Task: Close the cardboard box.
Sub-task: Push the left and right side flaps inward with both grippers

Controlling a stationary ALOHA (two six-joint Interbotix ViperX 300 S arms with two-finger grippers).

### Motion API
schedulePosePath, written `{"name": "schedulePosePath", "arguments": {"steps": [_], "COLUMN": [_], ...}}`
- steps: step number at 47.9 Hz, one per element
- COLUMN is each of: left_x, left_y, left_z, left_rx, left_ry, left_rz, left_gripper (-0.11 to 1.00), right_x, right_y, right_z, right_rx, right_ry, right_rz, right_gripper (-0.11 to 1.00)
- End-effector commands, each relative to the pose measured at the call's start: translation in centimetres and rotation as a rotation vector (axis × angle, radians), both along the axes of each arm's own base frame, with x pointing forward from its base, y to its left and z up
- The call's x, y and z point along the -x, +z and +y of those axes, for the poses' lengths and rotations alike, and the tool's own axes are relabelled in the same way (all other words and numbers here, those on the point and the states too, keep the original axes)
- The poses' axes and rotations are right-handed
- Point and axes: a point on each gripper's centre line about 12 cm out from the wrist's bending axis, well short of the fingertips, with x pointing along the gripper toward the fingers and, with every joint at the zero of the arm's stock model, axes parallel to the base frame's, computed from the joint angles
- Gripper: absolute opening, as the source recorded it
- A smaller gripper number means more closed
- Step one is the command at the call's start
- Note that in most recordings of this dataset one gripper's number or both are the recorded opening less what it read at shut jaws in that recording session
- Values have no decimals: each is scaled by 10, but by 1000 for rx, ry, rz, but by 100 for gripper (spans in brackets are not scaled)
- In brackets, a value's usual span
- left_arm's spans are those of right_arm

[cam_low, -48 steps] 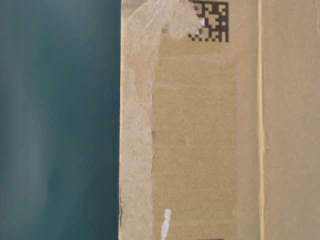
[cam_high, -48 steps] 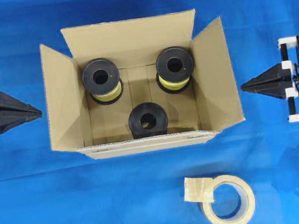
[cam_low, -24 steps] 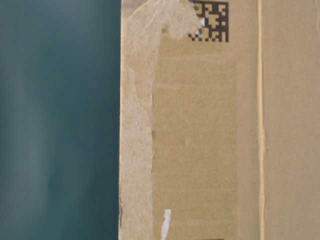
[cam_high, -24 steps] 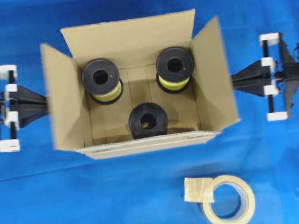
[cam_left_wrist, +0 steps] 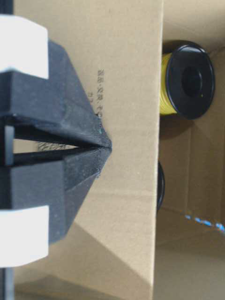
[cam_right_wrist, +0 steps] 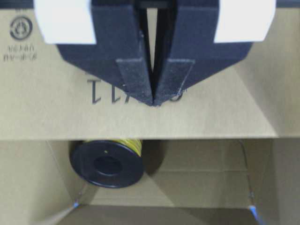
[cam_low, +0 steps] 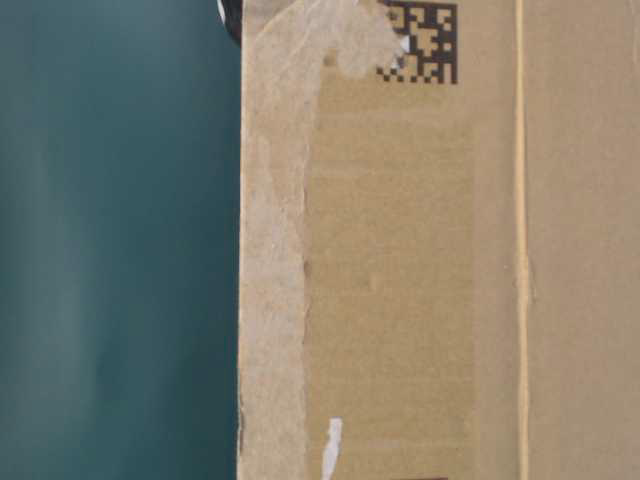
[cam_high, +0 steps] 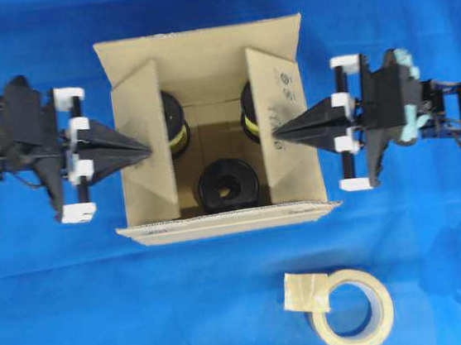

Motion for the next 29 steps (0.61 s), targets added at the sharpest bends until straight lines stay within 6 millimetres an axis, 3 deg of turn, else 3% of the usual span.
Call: {"name": "schedulePosePath", "arguments": {"steps": [1, 14, 29], "left_x": [-14, -24, -31], "left_y": [8, 10, -15], "left_z": [2, 3, 12], "left_rx": [-2, -3, 1], "left_ry": [5, 9, 37], "left_rz": [-17, -12, 68], "left_gripper": [0, 0, 0], "right_x": [-14, -19, -27], "right_y": [13, 12, -19], "right_z": [-1, -4, -10], "right_rx": [4, 5, -16], "right_ry": [-2, -10, -36], "right_rz": [-44, -43, 41], "right_gripper": [0, 0, 0]}}
